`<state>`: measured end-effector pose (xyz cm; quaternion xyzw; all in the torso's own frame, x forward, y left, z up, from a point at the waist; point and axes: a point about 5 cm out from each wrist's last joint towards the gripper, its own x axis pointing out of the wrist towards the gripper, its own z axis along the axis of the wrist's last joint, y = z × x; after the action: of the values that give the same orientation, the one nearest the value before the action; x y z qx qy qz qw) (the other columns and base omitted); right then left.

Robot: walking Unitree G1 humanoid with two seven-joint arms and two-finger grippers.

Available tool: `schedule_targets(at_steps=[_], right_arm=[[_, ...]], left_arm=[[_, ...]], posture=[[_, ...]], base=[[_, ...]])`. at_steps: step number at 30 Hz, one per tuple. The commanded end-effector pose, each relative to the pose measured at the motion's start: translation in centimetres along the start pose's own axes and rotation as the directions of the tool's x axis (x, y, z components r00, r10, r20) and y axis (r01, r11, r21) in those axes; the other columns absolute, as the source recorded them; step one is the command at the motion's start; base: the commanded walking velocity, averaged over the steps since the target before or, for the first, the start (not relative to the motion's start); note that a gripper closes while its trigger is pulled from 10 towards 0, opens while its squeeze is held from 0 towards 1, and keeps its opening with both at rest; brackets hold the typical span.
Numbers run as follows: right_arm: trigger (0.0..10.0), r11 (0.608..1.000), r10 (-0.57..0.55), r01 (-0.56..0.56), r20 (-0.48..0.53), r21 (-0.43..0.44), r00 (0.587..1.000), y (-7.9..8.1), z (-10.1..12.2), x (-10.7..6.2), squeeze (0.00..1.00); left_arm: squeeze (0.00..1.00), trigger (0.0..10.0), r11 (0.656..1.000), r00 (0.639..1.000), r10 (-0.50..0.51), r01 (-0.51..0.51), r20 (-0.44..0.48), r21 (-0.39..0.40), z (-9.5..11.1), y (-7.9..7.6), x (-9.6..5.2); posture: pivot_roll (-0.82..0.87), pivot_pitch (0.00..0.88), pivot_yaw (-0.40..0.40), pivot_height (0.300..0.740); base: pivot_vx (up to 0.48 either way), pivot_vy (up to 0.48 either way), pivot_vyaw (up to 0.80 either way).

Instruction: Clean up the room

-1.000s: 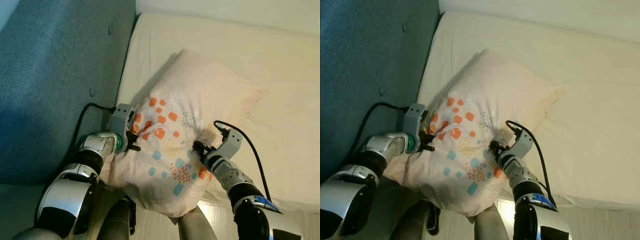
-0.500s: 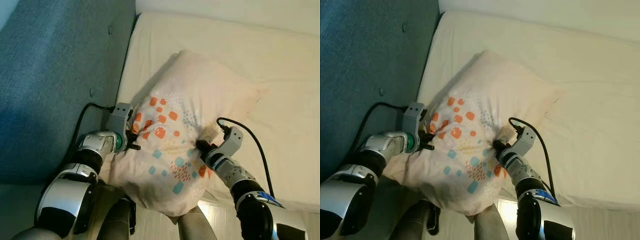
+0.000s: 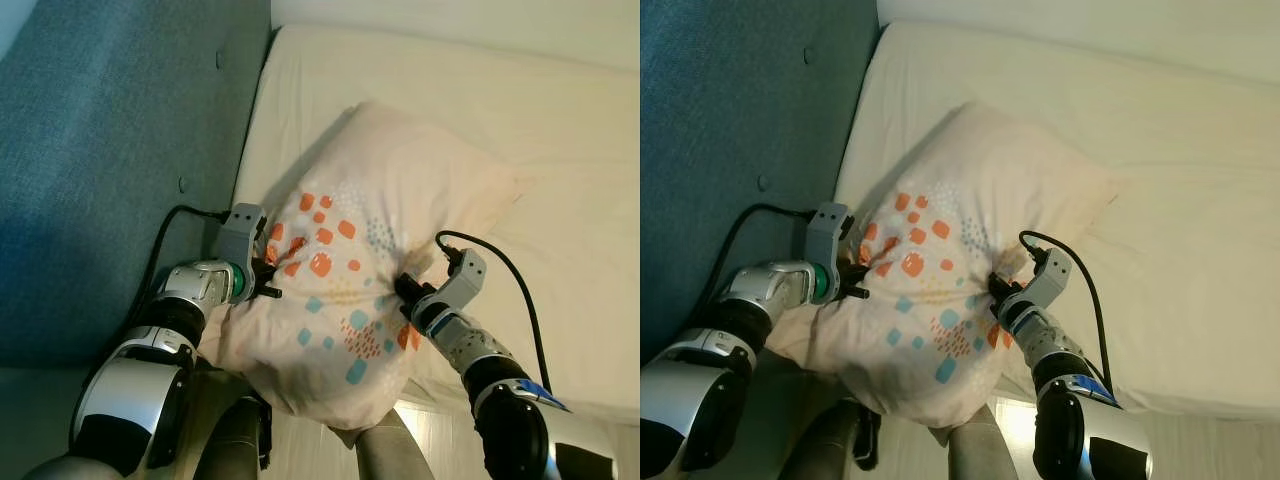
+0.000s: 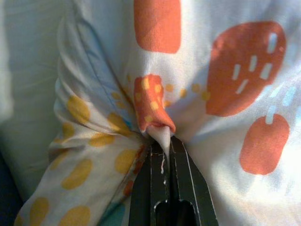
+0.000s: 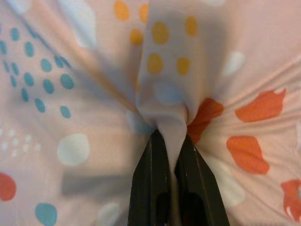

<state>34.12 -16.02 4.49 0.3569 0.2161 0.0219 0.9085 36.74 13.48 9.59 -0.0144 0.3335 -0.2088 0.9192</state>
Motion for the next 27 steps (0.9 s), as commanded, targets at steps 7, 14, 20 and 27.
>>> schedule_targets(at_steps=[7,14,20,27], right_arm=[[0.0,0.894,0.273,-0.252,0.004,-0.371,0.962,3.5,1.2,0.3,0.00],[0.0,0.732,0.386,-0.324,-0.028,-0.599,0.922,4.2,1.7,-0.4,0.00],[0.0,0.613,0.546,-0.395,0.005,-0.684,0.838,6.2,3.5,-1.3,0.00],[0.0,0.463,0.726,-0.457,0.029,-0.759,0.687,11.8,5.7,-2.6,0.00]], left_arm=[[0.00,0.0,0.994,0.994,-0.107,0.107,-0.004,-0.002,-0.2,0.3,-1.2],[0.00,0.0,0.980,0.980,-0.194,0.192,0.049,0.044,1.4,0.7,-4.2],[0.00,0.0,0.955,0.946,-0.294,0.287,0.133,0.075,3.1,0.1,-8.6],[0.00,0.0,0.921,0.894,-0.384,0.357,0.229,0.153,4.9,-1.6,-12.4]], posture=[[0.04,0.330,0.028,0.740],[0.03,0.325,0.028,0.740],[0.04,0.322,0.033,0.740],[0.04,0.316,0.036,0.740]], base=[[0.000,0.000,0.00],[0.000,0.000,0.00],[0.000,0.000,0.00],[0.000,0.000,0.00]])
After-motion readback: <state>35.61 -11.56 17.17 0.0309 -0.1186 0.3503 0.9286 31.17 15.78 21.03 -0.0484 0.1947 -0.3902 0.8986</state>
